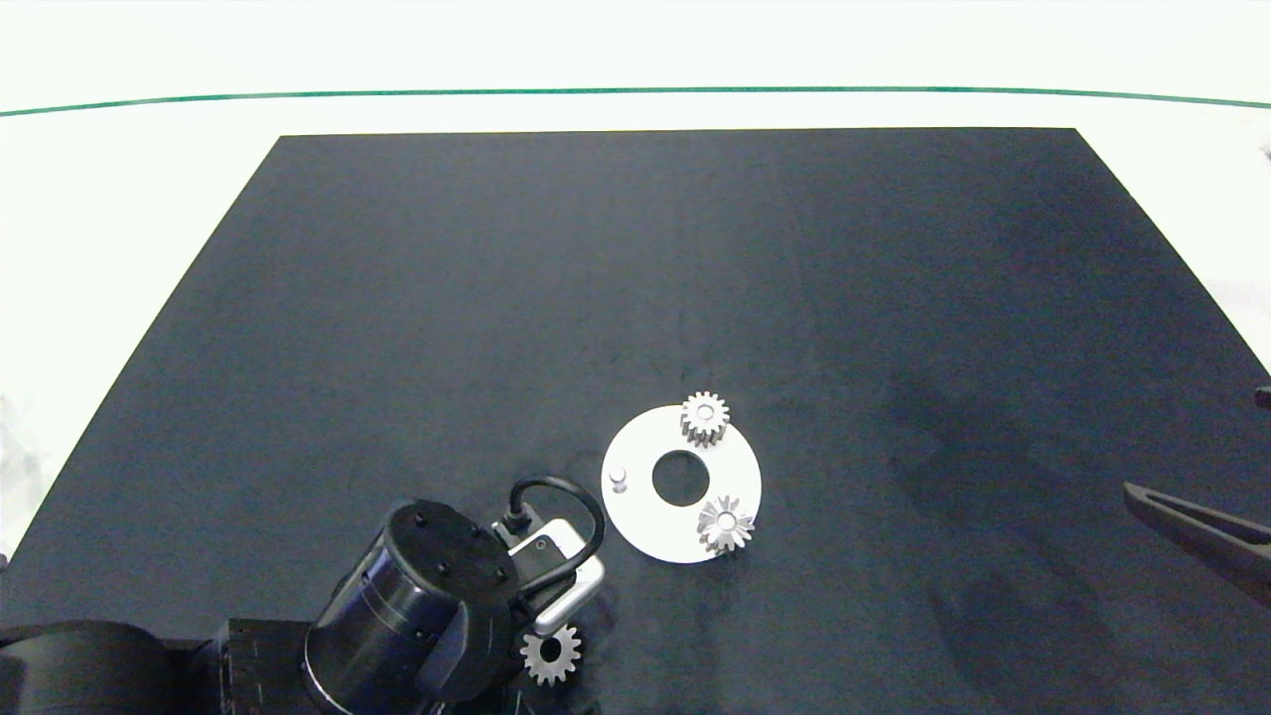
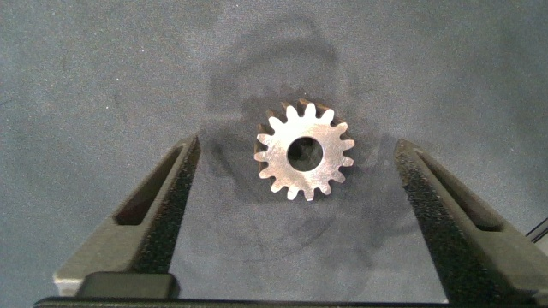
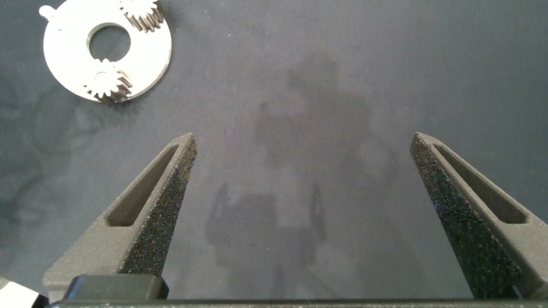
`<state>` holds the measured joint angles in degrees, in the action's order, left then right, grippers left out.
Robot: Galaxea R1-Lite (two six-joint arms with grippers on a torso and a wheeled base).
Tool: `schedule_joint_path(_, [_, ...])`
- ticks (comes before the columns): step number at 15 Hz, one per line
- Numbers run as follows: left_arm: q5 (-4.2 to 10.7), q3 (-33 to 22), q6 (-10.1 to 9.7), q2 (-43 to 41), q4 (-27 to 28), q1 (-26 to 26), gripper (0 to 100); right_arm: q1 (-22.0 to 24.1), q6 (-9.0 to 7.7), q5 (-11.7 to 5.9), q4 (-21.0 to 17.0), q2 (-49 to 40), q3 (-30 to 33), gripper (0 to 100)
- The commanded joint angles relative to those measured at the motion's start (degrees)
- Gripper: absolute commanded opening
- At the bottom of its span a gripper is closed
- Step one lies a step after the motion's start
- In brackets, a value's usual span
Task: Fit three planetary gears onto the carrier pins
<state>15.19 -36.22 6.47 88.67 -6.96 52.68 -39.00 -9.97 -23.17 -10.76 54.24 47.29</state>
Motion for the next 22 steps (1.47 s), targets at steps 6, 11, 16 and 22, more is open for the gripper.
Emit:
schedule_joint_path(6, [0.19, -0.2, 0.03, 1.1, -2.4, 0.9, 75, 0.0, -0.14, -0.12, 0.0, 0.2, -0.2, 100])
schedule_joint_path(11, [0.19, -0.3, 0.03, 2.0, -2.5, 1.5, 66, 0.0, -0.14, -0.12, 0.0, 0.0, -0.2, 100])
schedule_joint_path(16, [0.19, -0.2, 0.03, 1.9, -2.6, 1.3, 56, 0.0, -0.14, -0.12, 0.0, 0.0, -0.2, 100])
schedule_joint_path(22, [2.65, 0.0, 0.03, 2.1, -2.6, 1.4, 44, 0.0, -0.05, 0.15, 0.0, -0.2, -0.2, 100])
